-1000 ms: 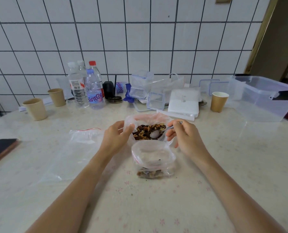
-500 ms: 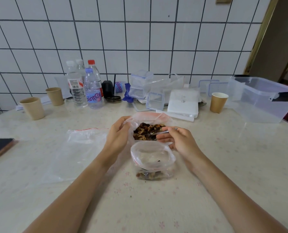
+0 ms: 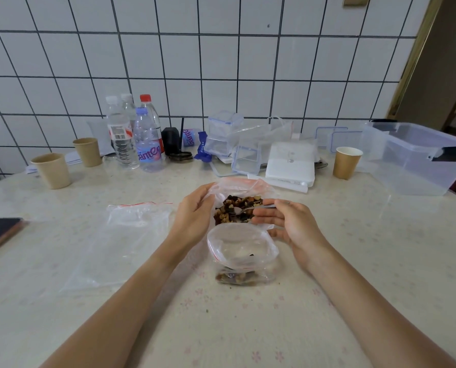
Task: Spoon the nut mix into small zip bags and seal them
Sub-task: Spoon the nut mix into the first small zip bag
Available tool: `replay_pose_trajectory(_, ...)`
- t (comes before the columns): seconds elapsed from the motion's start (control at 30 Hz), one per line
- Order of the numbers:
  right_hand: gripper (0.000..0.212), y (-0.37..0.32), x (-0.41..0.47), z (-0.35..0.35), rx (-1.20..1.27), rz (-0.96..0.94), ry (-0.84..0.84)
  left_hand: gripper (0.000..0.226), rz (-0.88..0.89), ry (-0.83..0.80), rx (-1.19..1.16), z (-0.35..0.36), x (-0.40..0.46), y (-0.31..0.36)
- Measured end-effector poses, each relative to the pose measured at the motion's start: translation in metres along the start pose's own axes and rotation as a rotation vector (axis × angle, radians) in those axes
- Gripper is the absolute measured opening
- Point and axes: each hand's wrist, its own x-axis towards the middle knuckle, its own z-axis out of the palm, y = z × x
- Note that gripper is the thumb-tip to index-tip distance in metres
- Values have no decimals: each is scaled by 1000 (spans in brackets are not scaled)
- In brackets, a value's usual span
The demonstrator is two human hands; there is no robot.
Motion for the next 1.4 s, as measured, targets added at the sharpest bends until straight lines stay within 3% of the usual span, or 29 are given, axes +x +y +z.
replay_pose_trajectory(0.37, 33, -9, 5, -9, 122, -23, 0, 34, -76, -15, -18, -8, 1, 6)
replay_pose_trajectory(0.47, 34, -15, 6, -17, 137, -56, 17, 45, -118, -33, 35, -13, 3, 8)
replay_pose_trajectory(0.6, 35, -25, 2, -26, 134, -119, 14, 48, 44, 51, 196, -16, -2, 17)
replay_pose_trajectory(0.73, 33, -35, -3, -30, 125, -167, -18, 17, 230, 148, 368, -21, -7, 31)
replay_pose_trajectory(0.8, 33, -38, -5, -31, 97, -169, -41, 6, 231, 56, 375, -25, -9, 37)
replay_pose_trajectory(1.03, 31, -40, -12, -31, -179, -263, -114, 17, 102, -357, 509, -22, -17, 37)
replay_pose_trajectory(1.2, 35, -36, -21, -24, -374, -475, -168, 8, 166, -402, 512, -22, -16, 36)
replay_pose_trajectory(1.4, 39, -34, -37, -16, -391, -731, -187, 4, 160, -462, 339, -31, -15, 38)
